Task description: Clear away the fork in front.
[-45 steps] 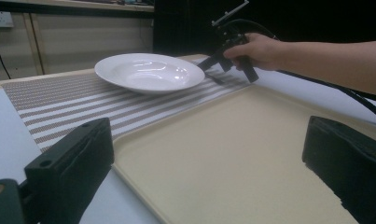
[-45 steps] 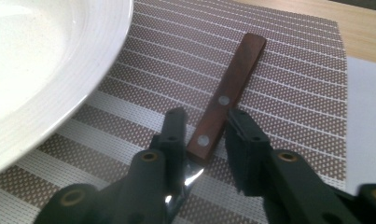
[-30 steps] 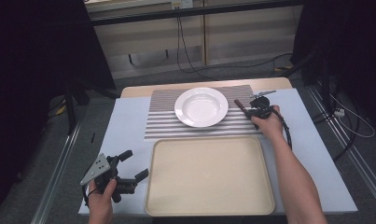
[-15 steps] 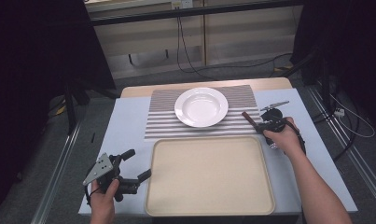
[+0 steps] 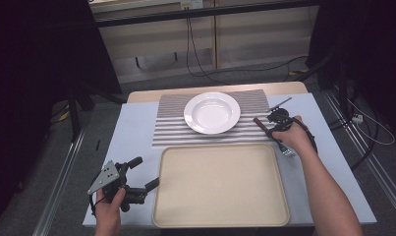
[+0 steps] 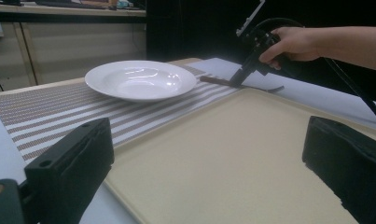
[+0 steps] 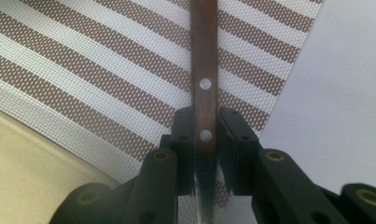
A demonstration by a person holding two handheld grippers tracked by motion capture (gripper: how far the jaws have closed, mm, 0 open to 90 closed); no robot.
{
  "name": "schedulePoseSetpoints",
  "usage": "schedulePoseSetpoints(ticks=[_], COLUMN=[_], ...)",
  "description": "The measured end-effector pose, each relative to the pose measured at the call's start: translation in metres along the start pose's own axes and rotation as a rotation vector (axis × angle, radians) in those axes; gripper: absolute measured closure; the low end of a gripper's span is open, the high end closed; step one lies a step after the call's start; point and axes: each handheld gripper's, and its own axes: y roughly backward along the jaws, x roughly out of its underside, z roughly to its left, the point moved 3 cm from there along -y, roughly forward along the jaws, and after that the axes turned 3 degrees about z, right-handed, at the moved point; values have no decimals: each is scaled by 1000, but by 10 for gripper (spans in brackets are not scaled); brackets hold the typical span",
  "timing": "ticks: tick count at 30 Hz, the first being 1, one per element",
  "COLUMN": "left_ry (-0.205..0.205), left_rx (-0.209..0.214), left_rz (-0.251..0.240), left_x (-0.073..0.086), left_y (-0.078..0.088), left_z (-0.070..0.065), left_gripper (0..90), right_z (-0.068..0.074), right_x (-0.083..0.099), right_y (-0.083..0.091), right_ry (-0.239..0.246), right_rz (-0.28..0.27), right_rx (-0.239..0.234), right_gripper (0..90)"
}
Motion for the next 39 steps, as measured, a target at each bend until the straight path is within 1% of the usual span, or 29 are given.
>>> schedulePoseSetpoints(ticks=[1,2,3,5,6,7,10,11,13,14,17,19,21,23,25,27,28,29,33,35,36,37,38,39], left_ry=[0,-1,0,0,-2,1,-7,-6,-5,-6,-10,-6,-6,-7,-9,-9,-11,-10,-11,-9,-11,-15,-13,-14], left_rx=[1,0,1,1,1,3,1,1,0,-4,-8,-7,-6,-6,-4,-6,-4,-7,-4,-3,-3,-5,-6,-9], left_rz=[0,1,2,2,4,5,6,7,8,8,8,8,9,9,12,11,11,12,16,17,17,19,17,16], left_x=[0,0,0,0,1,1,0,0,0,0,0,0,0,0,0,0,0,0,1,1,1,1,1,0], left_y=[0,0,0,0,0,-1,-1,-1,-1,-1,0,0,-1,-1,-1,-1,-1,-1,-2,-2,-2,-1,-1,-1], left_z=[0,0,0,-1,-1,-1,-2,-2,-2,-2,-1,-1,-1,-2,-2,-2,-2,-2,-2,-2,-2,-2,-2,-2], left_gripper=[23,23,24,23,23,23,24,24,23,23,23,24,23,23,24,24,24,24,24,24,24,24,24,24], right_z=[0,-1,-4,-4,-3,-2,0,0,-1,-1,0,1,3,8,8,6,6,4,3,1,0,0,3,3], right_x=[-1,0,1,1,1,0,-2,-2,-4,-4,-7,-8,-10,-14,-15,-14,-14,-13,-13,-12,-12,-12,-14,-14], right_y=[0,0,0,0,0,0,-1,-1,-1,-1,-1,-2,-2,-3,-3,-3,-3,-3,-4,-4,-4,-4,-4,-4], right_ry=[-4,-1,-27,-21,-23,-6,-1,1,-15,-15,-11,-8,13,40,48,30,32,30,31,12,12,5,21,21], right_rz=[10,8,0,-3,-2,6,18,21,34,34,70,75,95,127,131,124,130,121,117,107,109,110,123,123], right_rx=[-9,-19,-34,-37,-33,-12,-2,-2,-7,-7,2,5,27,65,67,51,48,35,28,6,0,-1,19,19], right_gripper=[766,766,765,765,765,764,764,764,763,763,763,763,763,764,763,763,763,763,764,766,766,767,768,768])
